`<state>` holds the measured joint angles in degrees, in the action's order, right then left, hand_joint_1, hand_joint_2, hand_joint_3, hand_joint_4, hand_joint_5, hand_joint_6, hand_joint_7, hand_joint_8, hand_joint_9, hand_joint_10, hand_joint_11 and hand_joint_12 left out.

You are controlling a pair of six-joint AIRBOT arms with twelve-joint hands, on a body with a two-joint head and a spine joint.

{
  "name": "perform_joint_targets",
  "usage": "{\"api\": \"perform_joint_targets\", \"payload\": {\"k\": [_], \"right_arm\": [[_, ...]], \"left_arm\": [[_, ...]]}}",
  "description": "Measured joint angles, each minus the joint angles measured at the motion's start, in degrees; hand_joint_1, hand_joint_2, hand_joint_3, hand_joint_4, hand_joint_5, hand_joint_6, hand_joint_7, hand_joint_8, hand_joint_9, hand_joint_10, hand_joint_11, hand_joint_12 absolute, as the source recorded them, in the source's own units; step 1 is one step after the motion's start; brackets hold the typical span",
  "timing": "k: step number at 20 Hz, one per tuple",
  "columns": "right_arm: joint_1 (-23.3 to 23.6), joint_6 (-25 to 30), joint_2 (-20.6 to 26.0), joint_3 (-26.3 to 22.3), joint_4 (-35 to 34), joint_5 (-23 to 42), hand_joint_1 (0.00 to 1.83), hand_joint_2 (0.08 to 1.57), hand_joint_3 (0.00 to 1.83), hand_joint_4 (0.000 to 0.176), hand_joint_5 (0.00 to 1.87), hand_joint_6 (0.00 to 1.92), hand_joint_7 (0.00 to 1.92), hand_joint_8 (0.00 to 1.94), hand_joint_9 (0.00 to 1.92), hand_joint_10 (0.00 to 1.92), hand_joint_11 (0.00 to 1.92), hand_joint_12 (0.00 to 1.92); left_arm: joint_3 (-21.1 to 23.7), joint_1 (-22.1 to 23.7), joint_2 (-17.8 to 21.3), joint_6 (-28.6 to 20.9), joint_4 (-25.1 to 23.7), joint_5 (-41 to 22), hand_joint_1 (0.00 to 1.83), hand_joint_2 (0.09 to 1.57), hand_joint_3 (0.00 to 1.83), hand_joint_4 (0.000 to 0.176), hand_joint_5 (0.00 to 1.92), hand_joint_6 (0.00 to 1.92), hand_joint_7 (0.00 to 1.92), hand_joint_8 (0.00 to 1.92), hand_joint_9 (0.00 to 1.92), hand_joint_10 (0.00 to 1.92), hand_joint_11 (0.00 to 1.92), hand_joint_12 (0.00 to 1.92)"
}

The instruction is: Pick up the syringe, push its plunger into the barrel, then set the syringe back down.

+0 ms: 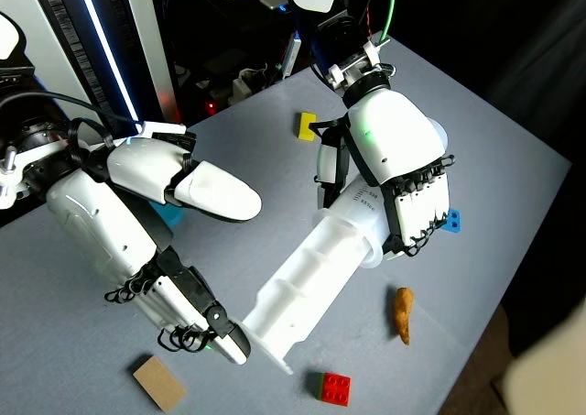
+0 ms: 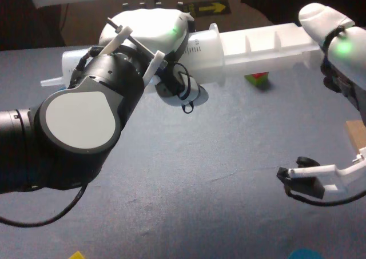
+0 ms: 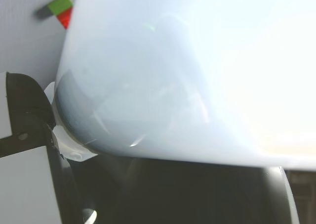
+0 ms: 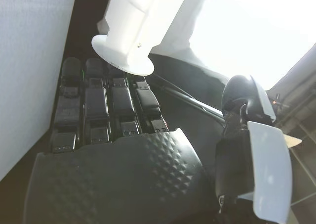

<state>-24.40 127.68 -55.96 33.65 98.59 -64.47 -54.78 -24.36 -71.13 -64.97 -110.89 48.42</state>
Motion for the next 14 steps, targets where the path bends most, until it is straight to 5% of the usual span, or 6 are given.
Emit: {"api": "perform_joint_targets", "payload": {"k": [14], "right_arm": [[1.77, -3.04, -5.27, 0.07, -1.51, -2.47, 0.00, 1.03, 0.00, 0.000, 0.09, 0.00, 0.12, 0.00, 0.12, 0.00, 0.00, 0.40]], "left_arm": [[-0.42, -1.40, 2.10, -3.02, -5.68, -2.01, 1.48, 1.23, 0.00, 0.000, 0.75, 1.24, 0.58, 1.45, 0.70, 1.39, 0.59, 1.69]]}}
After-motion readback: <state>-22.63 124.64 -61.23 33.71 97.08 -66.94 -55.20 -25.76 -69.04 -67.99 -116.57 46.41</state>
